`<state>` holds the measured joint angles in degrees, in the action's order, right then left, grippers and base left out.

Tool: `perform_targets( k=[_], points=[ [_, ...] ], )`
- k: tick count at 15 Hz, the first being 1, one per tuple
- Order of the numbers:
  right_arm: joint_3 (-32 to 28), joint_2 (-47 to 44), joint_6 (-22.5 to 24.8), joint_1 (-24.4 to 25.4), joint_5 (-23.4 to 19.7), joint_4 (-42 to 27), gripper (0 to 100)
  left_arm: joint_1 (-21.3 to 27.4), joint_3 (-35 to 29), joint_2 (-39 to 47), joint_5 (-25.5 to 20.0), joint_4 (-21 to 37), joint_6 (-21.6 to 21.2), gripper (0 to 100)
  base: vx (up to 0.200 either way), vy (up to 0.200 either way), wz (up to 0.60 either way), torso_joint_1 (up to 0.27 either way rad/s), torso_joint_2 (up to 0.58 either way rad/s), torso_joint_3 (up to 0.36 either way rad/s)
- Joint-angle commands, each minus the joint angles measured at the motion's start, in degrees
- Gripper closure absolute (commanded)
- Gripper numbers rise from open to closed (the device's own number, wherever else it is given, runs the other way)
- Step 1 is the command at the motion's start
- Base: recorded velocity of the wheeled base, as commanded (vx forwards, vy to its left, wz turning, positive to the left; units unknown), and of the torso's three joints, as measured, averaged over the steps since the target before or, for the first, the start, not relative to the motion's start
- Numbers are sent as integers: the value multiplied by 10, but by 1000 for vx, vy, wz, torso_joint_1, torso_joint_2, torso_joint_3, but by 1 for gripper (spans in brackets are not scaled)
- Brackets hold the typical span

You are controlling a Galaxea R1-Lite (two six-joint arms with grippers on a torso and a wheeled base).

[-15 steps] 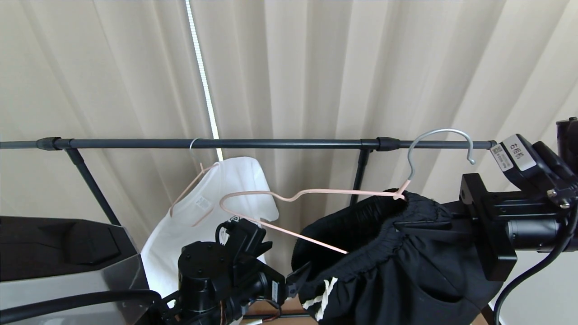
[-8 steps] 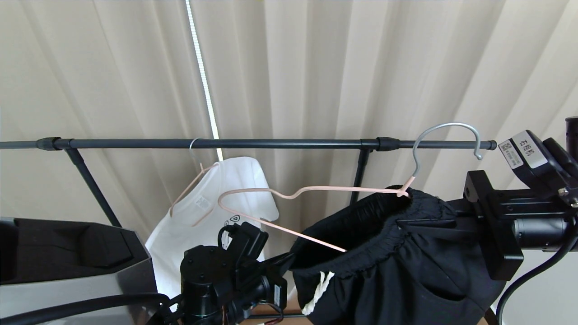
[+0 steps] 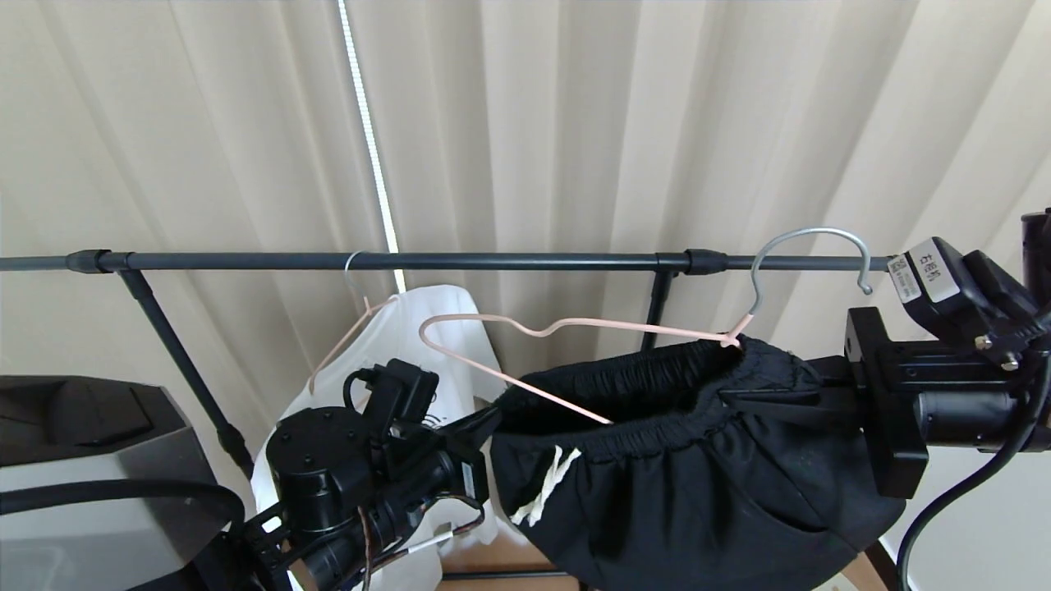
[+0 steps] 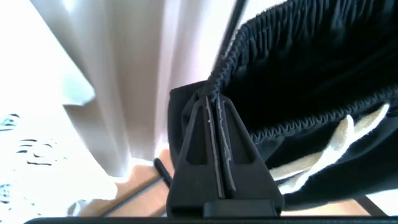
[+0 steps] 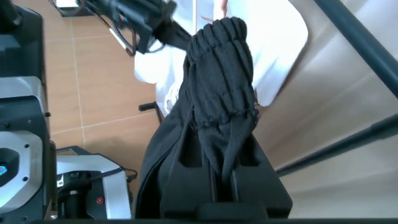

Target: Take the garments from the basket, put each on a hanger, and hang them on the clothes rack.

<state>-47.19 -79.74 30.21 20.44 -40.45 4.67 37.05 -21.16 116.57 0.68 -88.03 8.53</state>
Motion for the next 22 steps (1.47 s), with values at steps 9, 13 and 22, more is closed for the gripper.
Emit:
perform_targets(
  k=[9, 13, 22],
  points=[
    [10, -52, 98, -37, 51, 2, 100, -60, -6, -35, 0, 0, -36, 100, 0, 0, 0, 0, 0, 0],
    [14, -58, 117, -45, 97, 2, 100, -81, -12, -41, 0, 0, -41, 100, 0, 0, 0, 0, 0, 0],
    [19, -91, 152, -45, 147, 3, 100, -85, -12, -78, -2, 3, -44, 100, 0, 0, 0, 0, 0, 0]
  ],
)
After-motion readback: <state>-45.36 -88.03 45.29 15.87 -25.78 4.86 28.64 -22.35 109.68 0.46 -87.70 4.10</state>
